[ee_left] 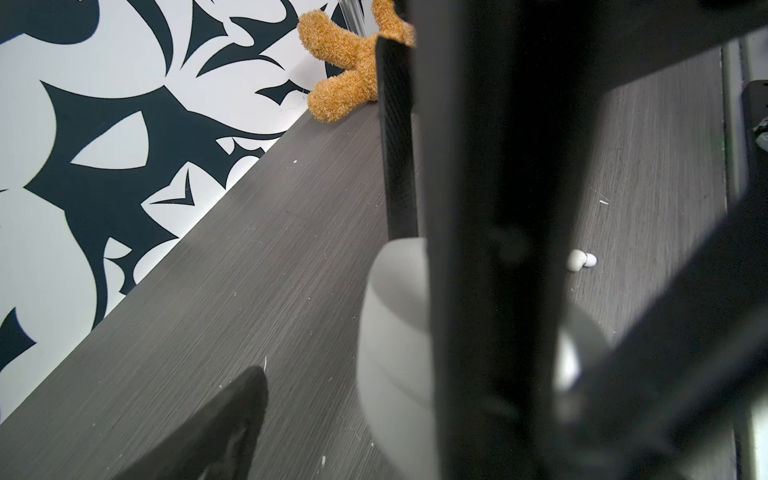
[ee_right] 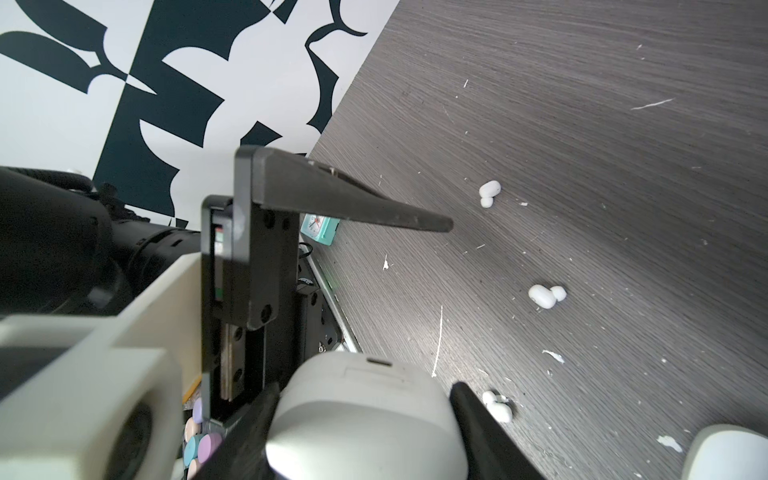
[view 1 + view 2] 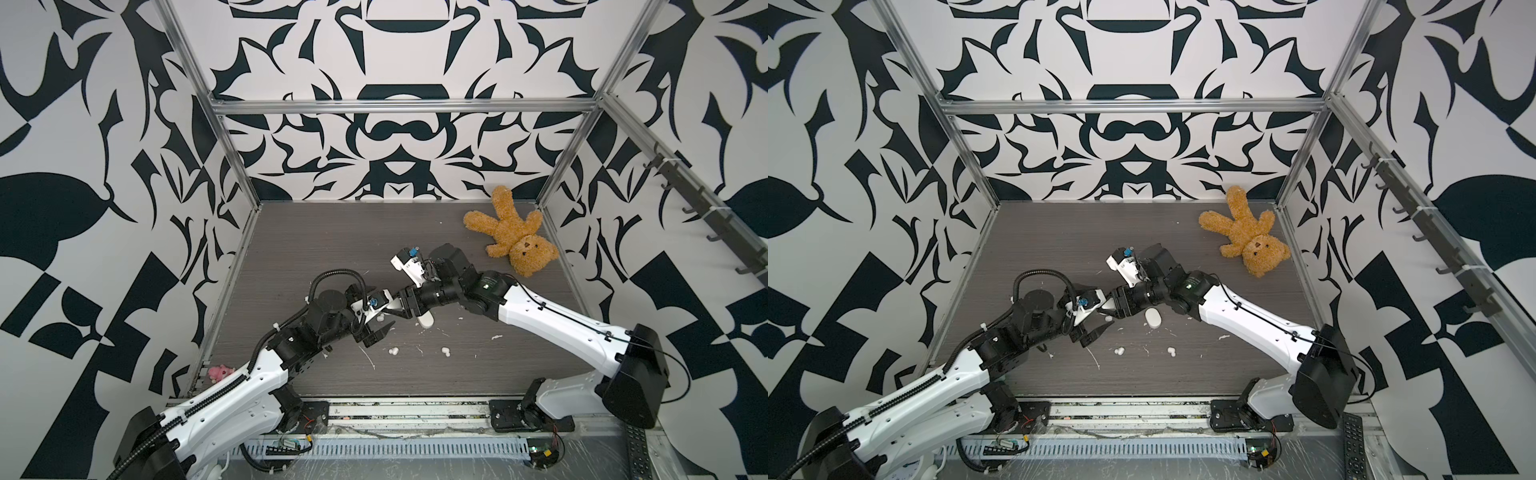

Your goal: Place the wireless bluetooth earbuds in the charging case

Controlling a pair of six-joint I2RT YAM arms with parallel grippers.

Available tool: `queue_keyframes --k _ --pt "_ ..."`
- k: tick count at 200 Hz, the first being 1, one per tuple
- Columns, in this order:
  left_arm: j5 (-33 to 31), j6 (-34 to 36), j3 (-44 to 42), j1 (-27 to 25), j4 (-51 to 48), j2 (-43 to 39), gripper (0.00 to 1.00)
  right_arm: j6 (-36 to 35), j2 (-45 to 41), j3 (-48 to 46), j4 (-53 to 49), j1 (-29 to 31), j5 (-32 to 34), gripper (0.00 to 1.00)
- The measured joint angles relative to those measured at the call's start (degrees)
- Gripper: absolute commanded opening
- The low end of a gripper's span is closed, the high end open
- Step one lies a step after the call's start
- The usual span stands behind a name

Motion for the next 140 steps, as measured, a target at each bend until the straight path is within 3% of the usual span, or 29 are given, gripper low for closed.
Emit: queue_keyframes --k 140 --pt "1.4 0.0 -1.5 -0.1 2.3 -3.2 0.86 -0.8 0.6 -0.1 0.7 0.4 -0.2 0.00"
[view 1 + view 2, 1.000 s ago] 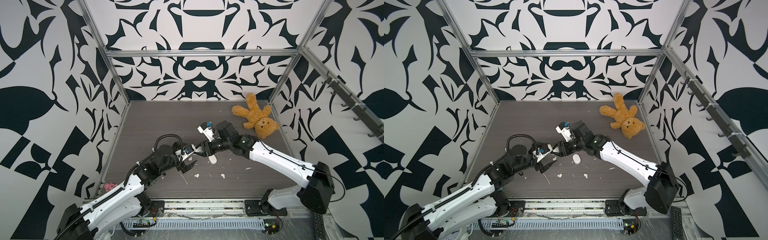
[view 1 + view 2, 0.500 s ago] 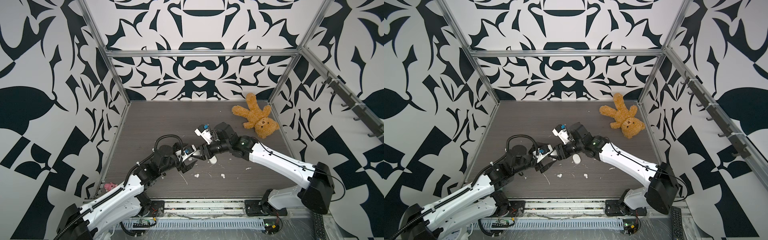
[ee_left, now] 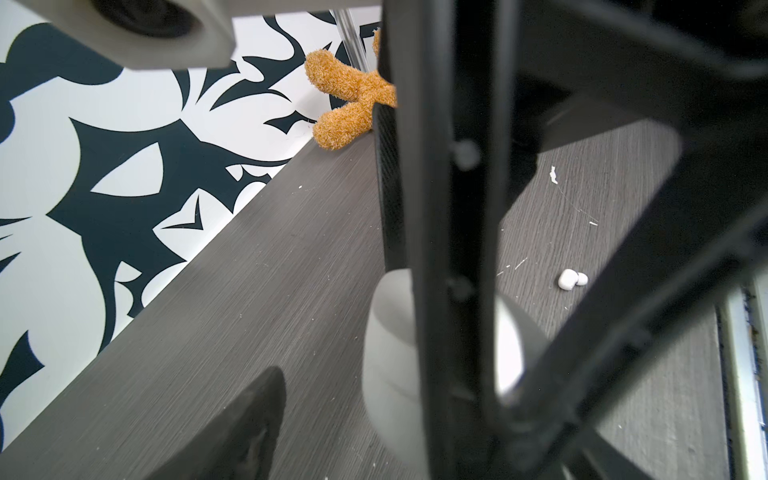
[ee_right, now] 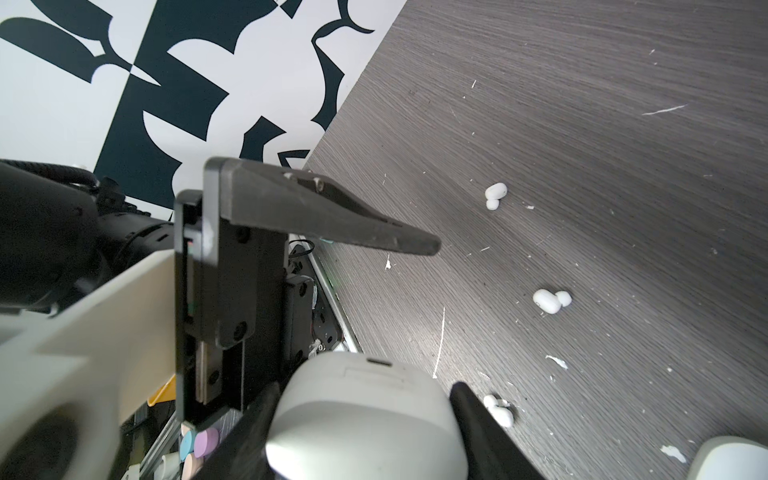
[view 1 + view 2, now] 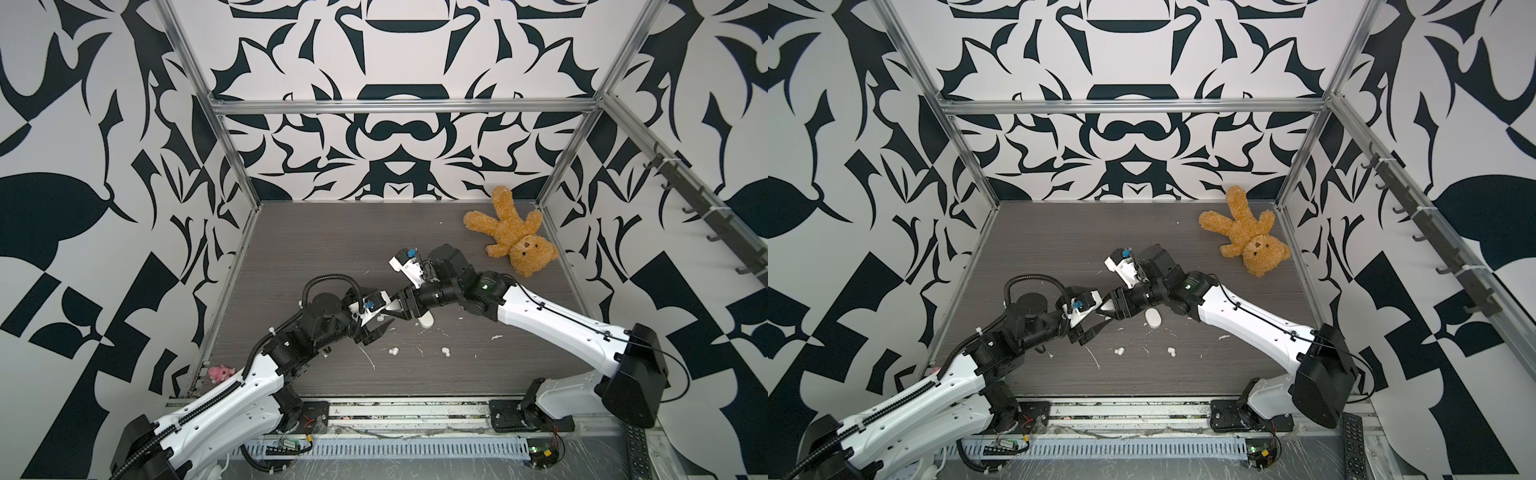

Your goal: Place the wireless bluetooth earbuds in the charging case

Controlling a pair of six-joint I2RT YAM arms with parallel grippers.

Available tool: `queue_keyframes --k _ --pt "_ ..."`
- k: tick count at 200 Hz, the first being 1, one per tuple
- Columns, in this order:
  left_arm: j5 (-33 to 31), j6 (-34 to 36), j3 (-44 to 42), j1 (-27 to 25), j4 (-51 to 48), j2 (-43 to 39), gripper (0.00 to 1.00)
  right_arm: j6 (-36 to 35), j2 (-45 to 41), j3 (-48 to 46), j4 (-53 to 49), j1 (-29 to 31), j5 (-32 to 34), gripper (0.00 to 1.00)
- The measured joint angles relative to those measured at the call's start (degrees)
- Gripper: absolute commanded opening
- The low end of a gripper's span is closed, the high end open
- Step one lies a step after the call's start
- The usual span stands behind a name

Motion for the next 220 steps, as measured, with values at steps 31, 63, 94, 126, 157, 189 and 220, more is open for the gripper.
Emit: queue_keyframes --k 31,63,94,126,157,189,220 --pt "0.9 0.0 0.0 0.0 0.2 -0.1 0.86 0.0 0.9 -0.1 0.5 0.2 0.0 0.00" --pt "1.6 -0.3 0.0 0.0 0.2 -0.3 0.77 0.0 1.3 -0.4 0.9 0.3 0.0 0.00" --pt "2.4 -0.2 0.0 0.0 0.2 -0.3 0.71 0.1 1.4 -0.6 1.2 0.5 0.1 0.00" --pt "3.0 -0.2 0.0 -0.2 0.2 -0.3 0.67 0.1 1.4 -0.6 1.2 0.6 0.1 0.00" --pt "3.1 0.0 0.0 -0.4 -0.1 -0.3 0.66 0.1 1.4 -0.6 1.3 0.6 0.1 0.00" --pt "3.1 0.7 0.0 -0.9 -0.5 -0.3 0.65 0.3 1.4 -0.6 1.3 0.7 0.1 0.00" --pt "2.8 1.6 0.0 -1.6 -0.9 -0.3 0.62 0.3 1.4 -0.6 1.4 0.9 0.1 0.00"
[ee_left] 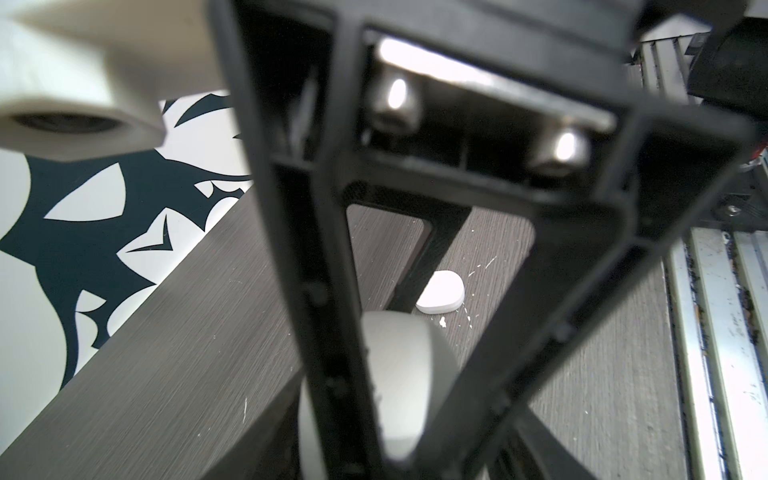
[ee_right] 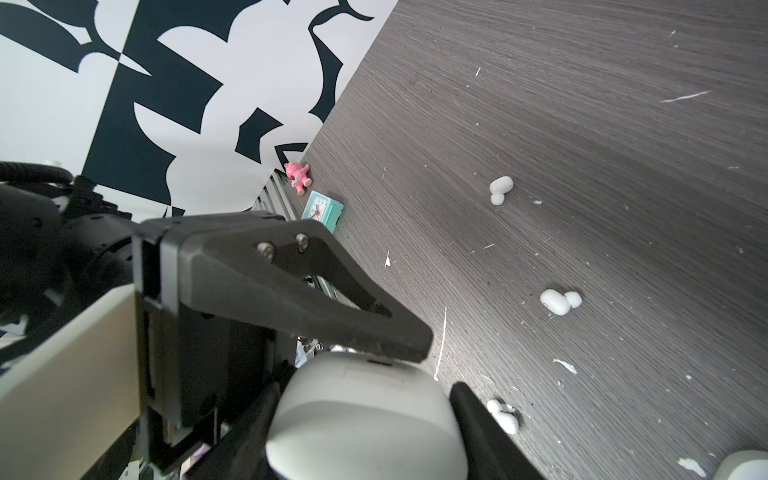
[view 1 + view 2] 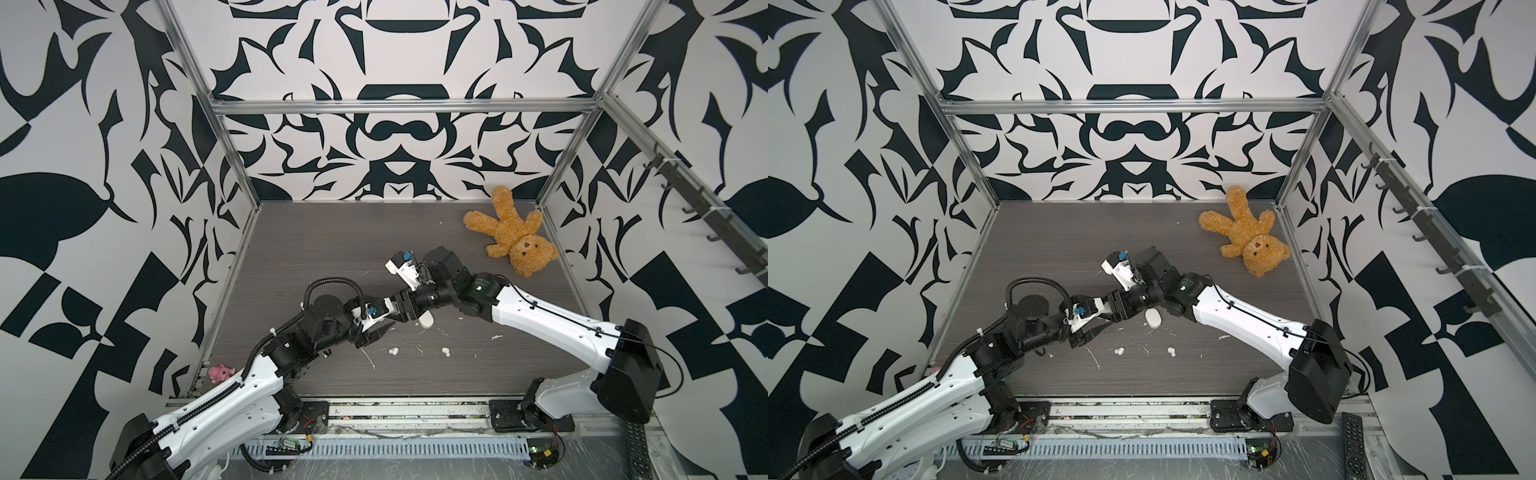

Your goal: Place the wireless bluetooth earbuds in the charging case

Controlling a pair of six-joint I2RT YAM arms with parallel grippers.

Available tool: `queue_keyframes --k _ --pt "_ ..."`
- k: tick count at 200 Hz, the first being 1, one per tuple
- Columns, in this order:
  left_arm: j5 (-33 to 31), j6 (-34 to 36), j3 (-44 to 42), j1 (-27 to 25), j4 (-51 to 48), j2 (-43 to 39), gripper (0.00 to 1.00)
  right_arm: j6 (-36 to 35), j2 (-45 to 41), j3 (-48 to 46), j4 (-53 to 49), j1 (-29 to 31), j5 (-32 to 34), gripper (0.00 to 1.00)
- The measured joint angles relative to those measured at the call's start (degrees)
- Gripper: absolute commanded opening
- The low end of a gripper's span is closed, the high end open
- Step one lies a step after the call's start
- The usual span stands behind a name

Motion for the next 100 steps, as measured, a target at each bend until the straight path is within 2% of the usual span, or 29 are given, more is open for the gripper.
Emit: queue_keyframes --k 56,100 --pt "-0.7 0.8 0.0 -0.2 0.1 -0.4 0.53 0.0 0.0 0.0 0.1 0.3 0.0 0.00" --pt "-0.7 1.0 0.0 -0.2 0.1 -0.4 0.52 0.0 0.0 0.0 0.1 0.4 0.0 0.00"
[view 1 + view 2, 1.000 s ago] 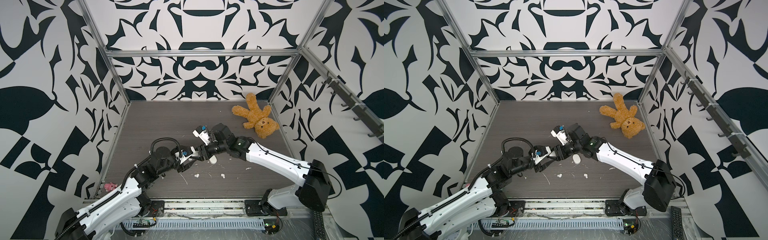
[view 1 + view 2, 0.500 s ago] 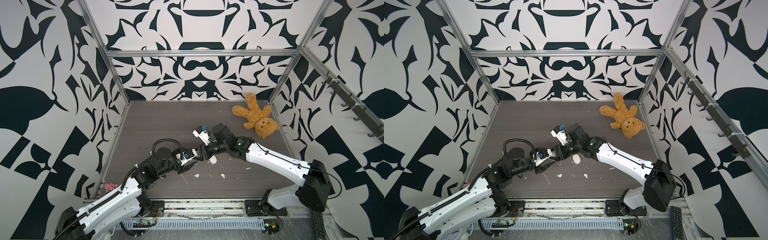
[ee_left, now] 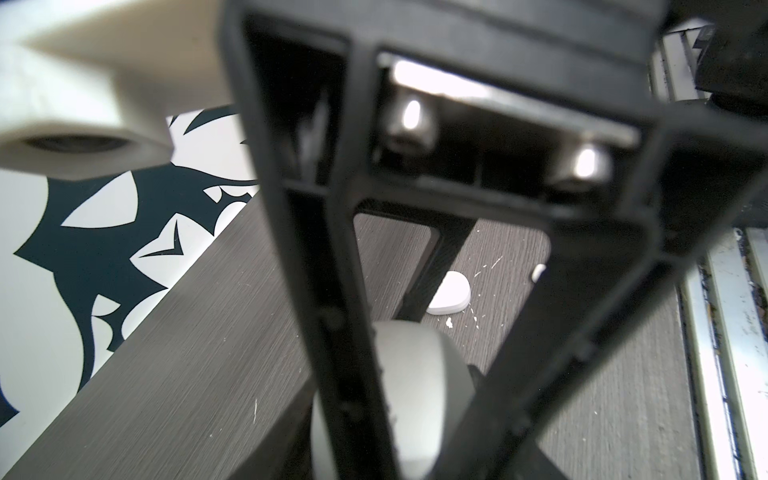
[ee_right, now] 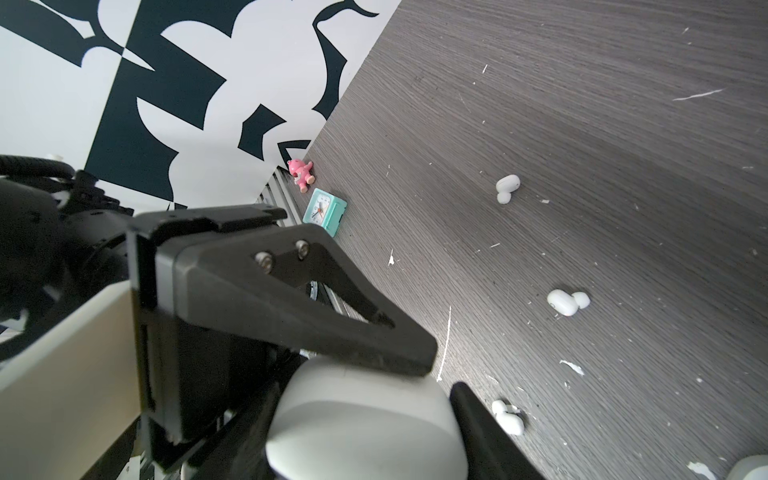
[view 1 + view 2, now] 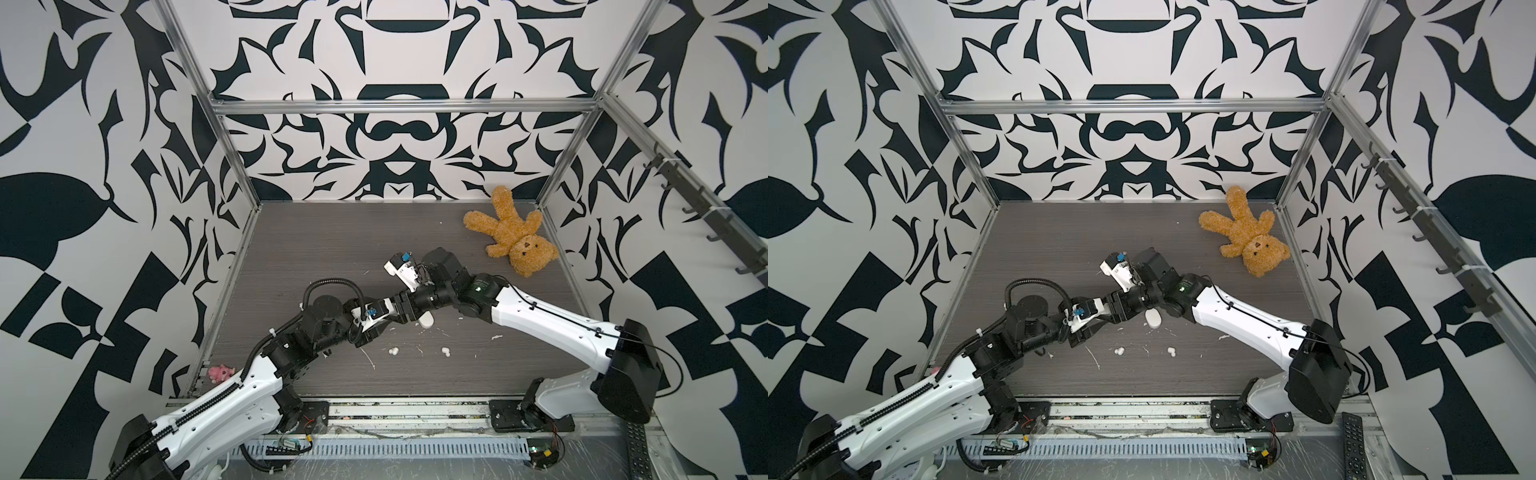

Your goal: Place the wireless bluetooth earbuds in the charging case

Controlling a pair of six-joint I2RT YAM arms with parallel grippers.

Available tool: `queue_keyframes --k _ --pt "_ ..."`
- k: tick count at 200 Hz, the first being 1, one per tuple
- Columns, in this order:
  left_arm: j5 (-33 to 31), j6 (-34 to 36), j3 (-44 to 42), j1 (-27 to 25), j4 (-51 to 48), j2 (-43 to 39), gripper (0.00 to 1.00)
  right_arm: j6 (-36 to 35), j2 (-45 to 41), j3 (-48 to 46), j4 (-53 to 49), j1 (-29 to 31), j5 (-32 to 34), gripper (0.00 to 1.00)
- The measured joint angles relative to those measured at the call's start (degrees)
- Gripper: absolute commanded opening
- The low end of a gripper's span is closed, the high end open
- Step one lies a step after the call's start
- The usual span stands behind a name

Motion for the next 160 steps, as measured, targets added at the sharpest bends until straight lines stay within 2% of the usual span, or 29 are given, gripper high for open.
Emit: queue_keyframes --k 58,116,160 --pt "-0.1 0.3 0.0 -0.3 -0.3 0.0 0.54 0.2 0.0 0.0 0.1 0.0 0.0 0.00" --pt "-0.4 0.9 0.0 -0.4 -0.4 0.0 0.47 0.2 0.0 0.0 -0.2 0.0 0.0 0.00" --pt "-0.4 0.9 0.0 -0.4 -0.5 0.0 0.46 0.2 0.0 0.0 -0.2 0.0 0.0 0.00"
